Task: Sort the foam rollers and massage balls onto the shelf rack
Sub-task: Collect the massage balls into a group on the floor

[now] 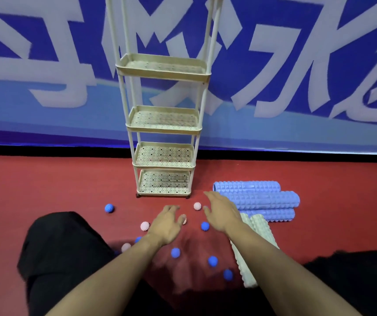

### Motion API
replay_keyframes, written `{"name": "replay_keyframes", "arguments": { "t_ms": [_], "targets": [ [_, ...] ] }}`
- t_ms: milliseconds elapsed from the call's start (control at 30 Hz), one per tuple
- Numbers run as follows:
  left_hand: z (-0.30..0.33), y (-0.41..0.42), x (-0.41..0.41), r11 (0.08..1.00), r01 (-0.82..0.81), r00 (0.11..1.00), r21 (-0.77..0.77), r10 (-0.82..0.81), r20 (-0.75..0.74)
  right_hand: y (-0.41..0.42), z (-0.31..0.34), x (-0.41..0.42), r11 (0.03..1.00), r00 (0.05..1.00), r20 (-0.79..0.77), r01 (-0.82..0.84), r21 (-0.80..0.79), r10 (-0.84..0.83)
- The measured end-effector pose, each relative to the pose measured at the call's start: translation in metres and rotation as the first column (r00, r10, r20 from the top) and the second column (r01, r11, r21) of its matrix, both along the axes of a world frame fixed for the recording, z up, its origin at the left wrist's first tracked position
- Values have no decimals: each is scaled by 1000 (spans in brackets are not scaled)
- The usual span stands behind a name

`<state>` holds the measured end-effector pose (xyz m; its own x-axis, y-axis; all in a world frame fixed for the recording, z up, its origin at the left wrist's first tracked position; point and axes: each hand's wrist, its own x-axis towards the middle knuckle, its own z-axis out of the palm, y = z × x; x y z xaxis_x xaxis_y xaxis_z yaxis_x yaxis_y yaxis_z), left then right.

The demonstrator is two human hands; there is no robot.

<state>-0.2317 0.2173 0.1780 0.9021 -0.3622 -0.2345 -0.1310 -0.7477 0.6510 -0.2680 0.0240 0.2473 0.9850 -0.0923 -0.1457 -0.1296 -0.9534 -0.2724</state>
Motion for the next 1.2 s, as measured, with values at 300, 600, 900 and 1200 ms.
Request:
{"name": "replay_keyframes", "arguments": {
  "t_ms": [300, 600, 900, 1200],
  "targets": [
    [-14, 17, 13, 1000, -3, 1000, -28, 3, -8, 21, 9, 17, 989, 996, -32, -85, -119, 82],
    [-12, 56, 57, 992, -123, 992, -26, 124, 30, 36, 37, 96, 939, 970, -61, -245, -242, 237],
    [-68, 79, 142, 983, -171, 984, 59, 173, -28, 53, -56, 196, 917, 913, -261, -363, -168, 314],
    [-197, 170, 251, 912, -324, 911, 251, 373, -179, 119, -205, 281, 963, 874, -409, -265, 50, 262]
  ]
}}
